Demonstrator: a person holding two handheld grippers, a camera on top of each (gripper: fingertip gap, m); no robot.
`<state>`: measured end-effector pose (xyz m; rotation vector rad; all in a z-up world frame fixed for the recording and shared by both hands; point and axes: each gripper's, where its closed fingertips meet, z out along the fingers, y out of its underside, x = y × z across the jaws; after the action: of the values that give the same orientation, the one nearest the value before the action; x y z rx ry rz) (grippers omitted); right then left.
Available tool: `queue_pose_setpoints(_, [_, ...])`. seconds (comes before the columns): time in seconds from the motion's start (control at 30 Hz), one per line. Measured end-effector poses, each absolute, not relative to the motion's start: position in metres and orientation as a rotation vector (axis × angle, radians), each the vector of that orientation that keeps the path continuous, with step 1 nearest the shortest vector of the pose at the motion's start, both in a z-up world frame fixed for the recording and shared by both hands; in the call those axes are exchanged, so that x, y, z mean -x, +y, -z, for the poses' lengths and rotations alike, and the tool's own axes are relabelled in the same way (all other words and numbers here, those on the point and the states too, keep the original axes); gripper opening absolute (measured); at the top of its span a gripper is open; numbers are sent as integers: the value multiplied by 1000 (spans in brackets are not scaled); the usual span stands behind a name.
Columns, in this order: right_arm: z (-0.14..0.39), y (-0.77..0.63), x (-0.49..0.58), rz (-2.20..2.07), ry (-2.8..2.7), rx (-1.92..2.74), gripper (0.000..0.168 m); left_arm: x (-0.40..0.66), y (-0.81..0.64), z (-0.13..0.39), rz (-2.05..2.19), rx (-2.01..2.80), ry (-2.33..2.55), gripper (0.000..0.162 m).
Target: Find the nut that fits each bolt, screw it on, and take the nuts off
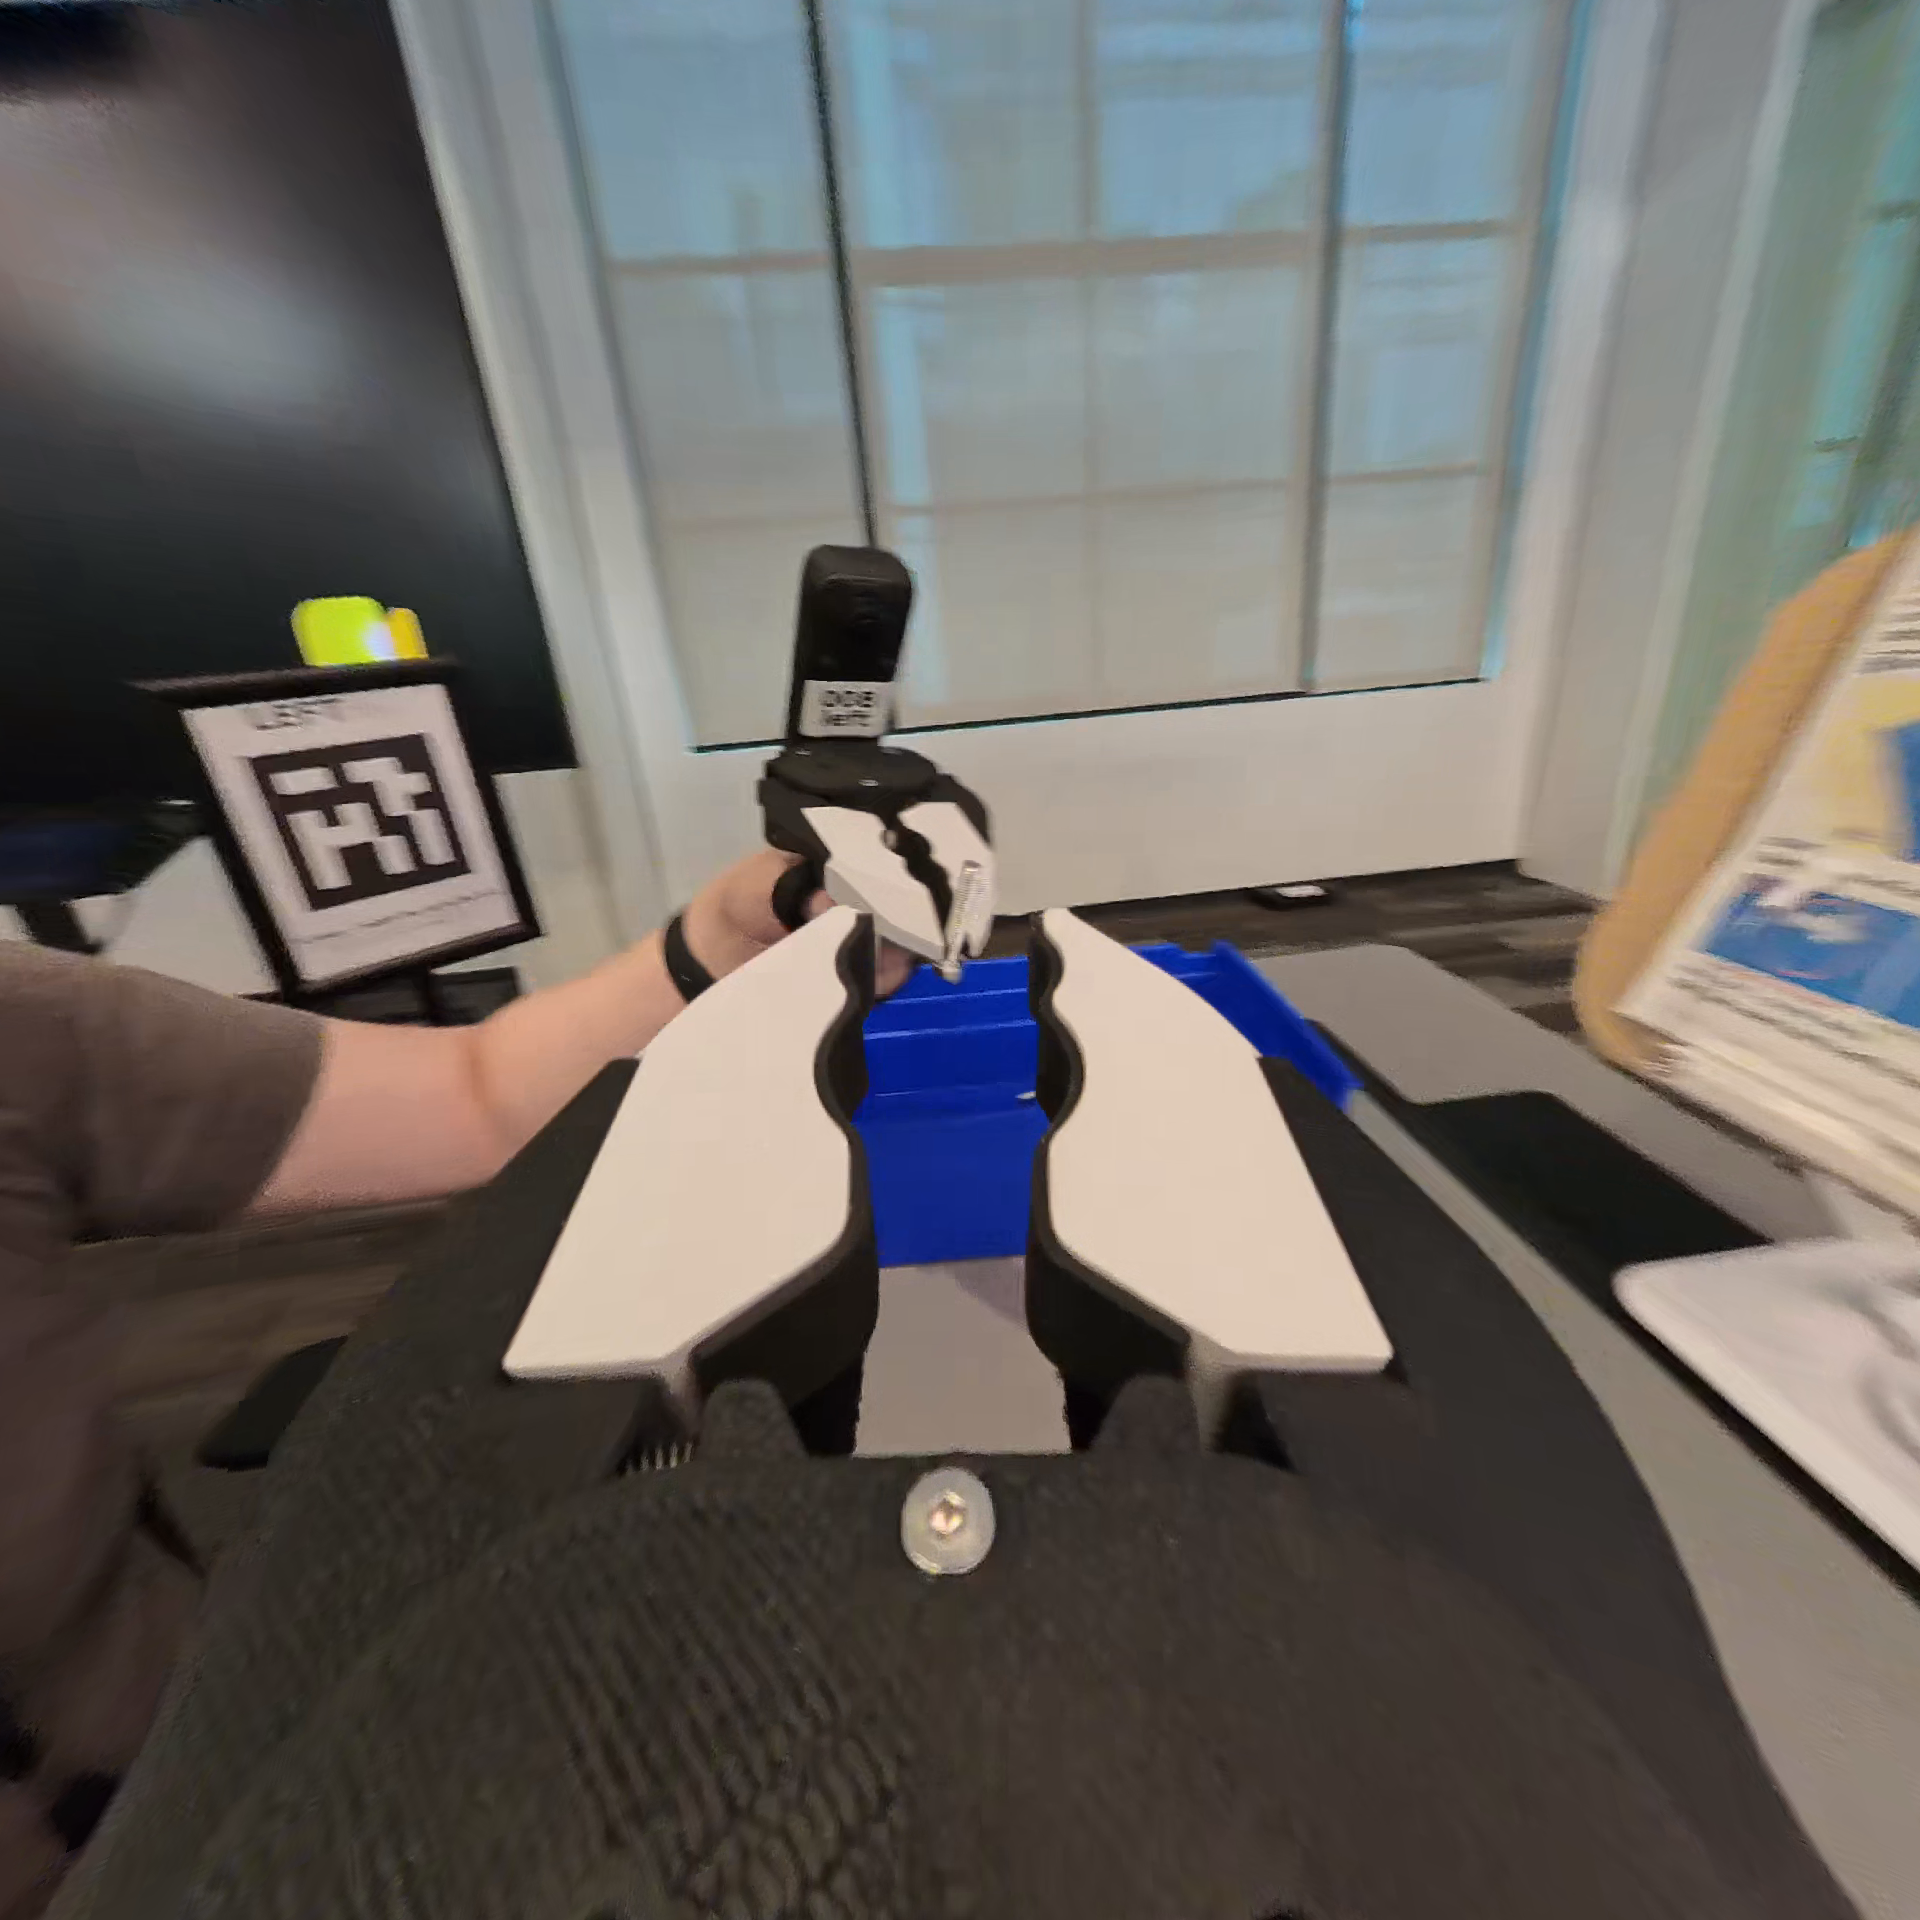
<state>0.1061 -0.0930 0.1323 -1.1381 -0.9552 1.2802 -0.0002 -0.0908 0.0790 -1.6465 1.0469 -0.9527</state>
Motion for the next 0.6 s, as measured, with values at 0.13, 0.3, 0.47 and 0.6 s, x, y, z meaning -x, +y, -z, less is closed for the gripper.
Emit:
queue_pose_setpoints(0.13, [-125,-115,-81,-1321,-1037,1119,28,-48,-112,-86,1104,1541,1100,5])
queue_pose_setpoints(0.3, [-111,-110,-70,-1267,-1054,1183,27,-68,-117,-79,1135,1524,1146,5])
queue_pose_setpoints(0.47, [-98,-110,-61,-1315,-1089,1218,16,-75,-119,-71,1139,1535,1186,5])
queue_pose_setpoints(0.6, [-96,-110,-62,-1329,-1097,1210,8,-72,-118,-71,1147,1530,1174,5])
